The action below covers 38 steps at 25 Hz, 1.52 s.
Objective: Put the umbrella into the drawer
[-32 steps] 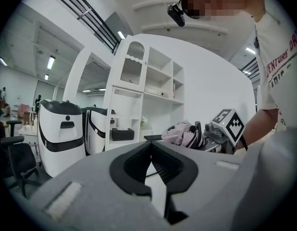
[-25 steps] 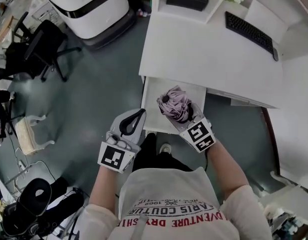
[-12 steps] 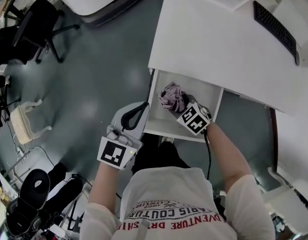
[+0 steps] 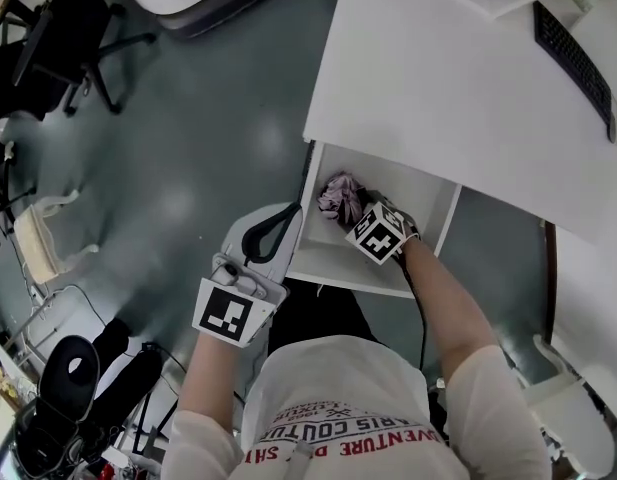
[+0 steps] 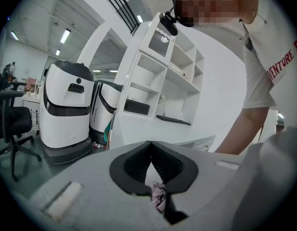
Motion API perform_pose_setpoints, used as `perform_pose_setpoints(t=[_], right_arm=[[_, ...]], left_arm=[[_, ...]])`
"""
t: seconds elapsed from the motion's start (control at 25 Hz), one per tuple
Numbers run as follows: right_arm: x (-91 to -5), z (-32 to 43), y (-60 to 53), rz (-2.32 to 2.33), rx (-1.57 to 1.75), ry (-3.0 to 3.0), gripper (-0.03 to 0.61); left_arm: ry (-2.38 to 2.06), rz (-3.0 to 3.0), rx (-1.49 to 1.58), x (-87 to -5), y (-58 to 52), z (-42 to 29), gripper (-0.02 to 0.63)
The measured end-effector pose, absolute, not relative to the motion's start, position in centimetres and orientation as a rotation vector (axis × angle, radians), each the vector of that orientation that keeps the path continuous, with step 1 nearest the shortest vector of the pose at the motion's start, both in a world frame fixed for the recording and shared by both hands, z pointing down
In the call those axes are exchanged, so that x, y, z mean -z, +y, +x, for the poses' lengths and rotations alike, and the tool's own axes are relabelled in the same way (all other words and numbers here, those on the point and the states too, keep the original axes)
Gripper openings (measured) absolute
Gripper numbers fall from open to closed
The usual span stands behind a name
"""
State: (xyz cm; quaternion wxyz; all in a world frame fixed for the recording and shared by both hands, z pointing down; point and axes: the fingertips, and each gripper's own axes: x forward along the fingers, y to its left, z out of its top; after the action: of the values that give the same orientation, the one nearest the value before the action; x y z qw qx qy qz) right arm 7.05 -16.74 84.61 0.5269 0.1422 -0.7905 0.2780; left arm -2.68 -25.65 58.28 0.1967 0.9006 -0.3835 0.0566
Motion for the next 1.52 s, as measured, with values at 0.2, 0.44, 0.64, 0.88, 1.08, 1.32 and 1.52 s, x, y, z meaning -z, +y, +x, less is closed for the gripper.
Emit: perform_pose_setpoints(t=[0.2,0.44,0.64,0.88,1.08,1.32,1.52], right_arm=[[-84.8,6.6,-16.5,0.330,-0.691,-1.899,0.256],[-83.2,6.8,-17.0,0.419,-0.680,-1.919,0.422],[-78.3,7.4,-17.6,0.491,-0.624,-1.990,0.420],[-69.6,7.6,-19.7,0.670,-0.550,-2.125,0.287],[-59.2,8.6,-20.8,0.965,-0.376,-2.261,0.023],[-51.6,12.1,-21.3,1.161,-0.265,-2.367,0.000],[-44.0,13.2,-19.3,1.261,-0.199,-2.486,0.000]], left_arm=[[-1.068,2.529,-0.167,-58.4,-26.0,-2.4,0.005],[-1.061,2.562,-0.162,-56.6,-25.3,-2.1,0.005],[-1.068,2.600,-0.156,-54.0,-23.7,-1.5,0.005],[-1.052,2.670,-0.148,-50.1,-21.8,0.1,0.005],[-1.067,2.743,-0.128,-44.5,-19.7,0.8,0.005],[-1.108,2.801,-0.145,-40.6,-19.5,2.7,0.005],[-1.110,2.831,-0.146,-37.4,-18.5,2.9,0.005]])
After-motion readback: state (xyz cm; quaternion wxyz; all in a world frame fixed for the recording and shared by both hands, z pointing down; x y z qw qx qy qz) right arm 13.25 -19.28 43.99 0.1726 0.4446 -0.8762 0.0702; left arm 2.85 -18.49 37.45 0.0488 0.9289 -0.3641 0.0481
